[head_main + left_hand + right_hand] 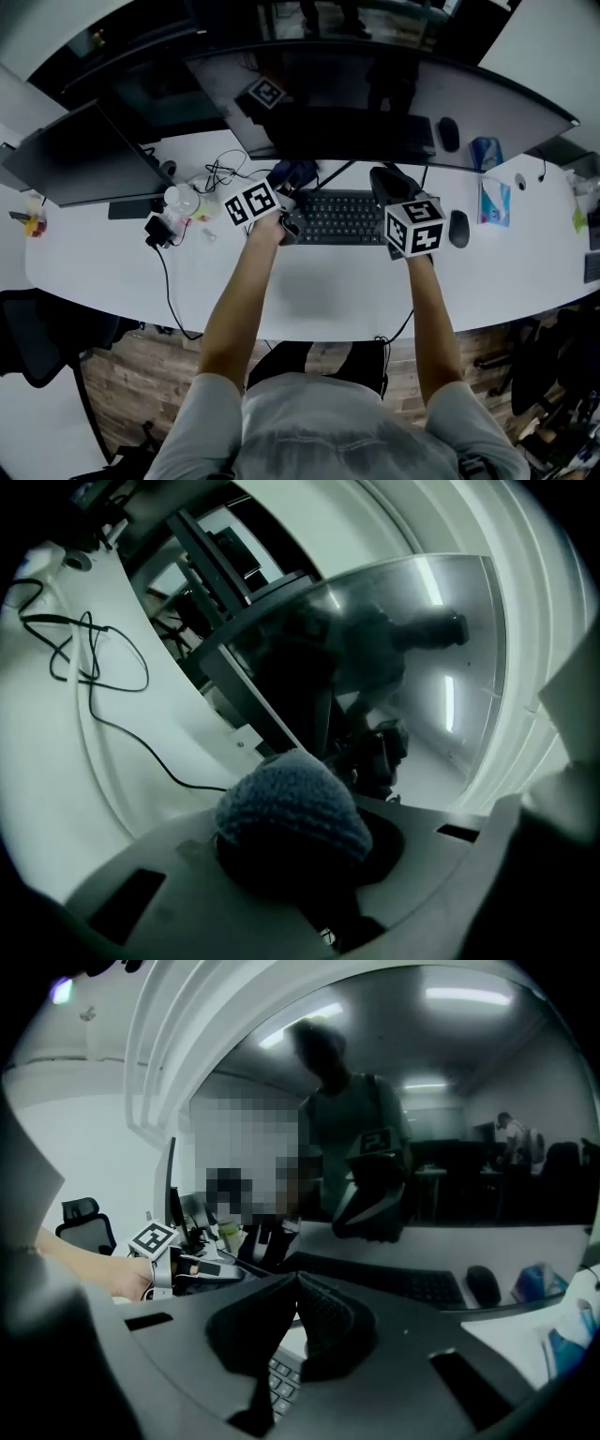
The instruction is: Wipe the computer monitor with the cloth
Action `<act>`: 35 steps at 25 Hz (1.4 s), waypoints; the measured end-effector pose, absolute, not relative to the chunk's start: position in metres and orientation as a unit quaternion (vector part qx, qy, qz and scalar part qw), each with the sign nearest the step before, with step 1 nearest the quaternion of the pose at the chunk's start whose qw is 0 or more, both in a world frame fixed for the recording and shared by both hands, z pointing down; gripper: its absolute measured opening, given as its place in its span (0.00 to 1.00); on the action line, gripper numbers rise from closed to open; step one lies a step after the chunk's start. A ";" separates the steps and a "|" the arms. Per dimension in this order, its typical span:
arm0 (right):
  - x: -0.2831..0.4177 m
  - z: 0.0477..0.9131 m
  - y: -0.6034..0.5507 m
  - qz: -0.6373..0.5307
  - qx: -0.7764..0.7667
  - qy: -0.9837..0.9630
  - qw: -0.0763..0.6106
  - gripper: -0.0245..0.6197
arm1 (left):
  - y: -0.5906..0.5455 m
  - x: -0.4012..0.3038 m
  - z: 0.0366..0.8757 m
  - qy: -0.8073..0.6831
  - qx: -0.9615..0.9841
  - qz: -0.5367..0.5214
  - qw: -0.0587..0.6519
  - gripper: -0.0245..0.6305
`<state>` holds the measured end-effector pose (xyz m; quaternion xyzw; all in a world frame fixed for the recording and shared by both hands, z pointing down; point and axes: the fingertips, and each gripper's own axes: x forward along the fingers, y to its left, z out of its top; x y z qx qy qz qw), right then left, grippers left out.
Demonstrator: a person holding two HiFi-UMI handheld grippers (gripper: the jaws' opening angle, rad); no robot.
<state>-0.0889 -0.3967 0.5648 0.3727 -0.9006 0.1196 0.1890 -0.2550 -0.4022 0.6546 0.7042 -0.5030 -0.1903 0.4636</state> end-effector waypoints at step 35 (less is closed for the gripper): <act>0.178 0.554 -0.430 0.150 0.466 -0.852 0.184 0.04 | -0.456 -0.024 0.651 -0.455 0.713 -0.184 0.500 0.12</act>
